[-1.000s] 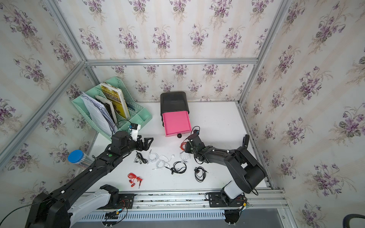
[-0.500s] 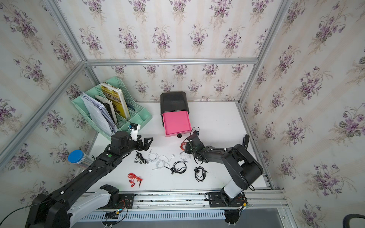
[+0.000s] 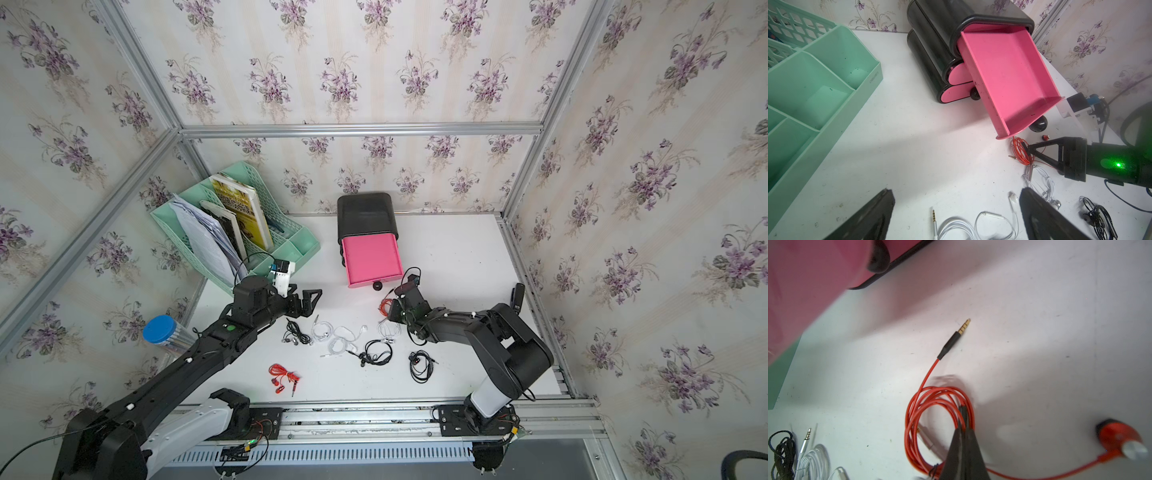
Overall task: Place the wired earphones into the drawer by color
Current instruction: Pick up the wired earphones from the center of the board, then place the wired earphones in the drawer.
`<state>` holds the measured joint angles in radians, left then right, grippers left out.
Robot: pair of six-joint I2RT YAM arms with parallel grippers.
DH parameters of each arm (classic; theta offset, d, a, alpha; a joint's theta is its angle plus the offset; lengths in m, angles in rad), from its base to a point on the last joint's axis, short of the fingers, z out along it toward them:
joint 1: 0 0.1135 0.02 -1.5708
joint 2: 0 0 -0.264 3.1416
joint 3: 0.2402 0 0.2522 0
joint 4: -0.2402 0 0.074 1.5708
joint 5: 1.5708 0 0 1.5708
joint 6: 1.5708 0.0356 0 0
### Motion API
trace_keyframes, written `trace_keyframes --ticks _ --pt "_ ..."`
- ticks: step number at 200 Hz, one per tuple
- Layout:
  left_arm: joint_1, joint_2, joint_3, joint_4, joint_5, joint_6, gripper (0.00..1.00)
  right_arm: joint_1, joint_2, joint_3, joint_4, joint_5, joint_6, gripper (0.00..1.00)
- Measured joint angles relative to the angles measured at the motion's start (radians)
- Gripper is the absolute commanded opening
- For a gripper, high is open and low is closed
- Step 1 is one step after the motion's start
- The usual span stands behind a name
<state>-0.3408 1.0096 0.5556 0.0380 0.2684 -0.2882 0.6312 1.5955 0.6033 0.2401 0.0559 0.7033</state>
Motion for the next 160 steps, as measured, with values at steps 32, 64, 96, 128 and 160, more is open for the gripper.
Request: trace_keyframes --ticks 32,64,96,128,160 --pt "0.0 -0.002 0.0 0.0 0.0 0.0 0.99 -0.003 -0.047 -0.013 -0.011 0.005 0.0 0.0" --pt "0.0 -0.005 -0.002 0.0 -0.002 0.0 0.99 -0.003 -0.12 -0.026 -0.037 0.023 0.001 0.0" --pt "0.0 -0.007 -0.002 -0.001 -0.003 0.0 0.99 -0.004 -0.207 -0.043 -0.082 0.058 0.0 0.0" --pt "-0.001 -0.01 -0.002 -0.002 -0.003 0.0 0.99 -0.004 -0.301 -0.064 -0.135 0.083 -0.011 0.0" --pt "-0.001 -0.019 -0.008 -0.003 -0.005 0.0 0.99 -0.004 -0.419 -0.078 -0.193 0.093 -0.032 0.0"
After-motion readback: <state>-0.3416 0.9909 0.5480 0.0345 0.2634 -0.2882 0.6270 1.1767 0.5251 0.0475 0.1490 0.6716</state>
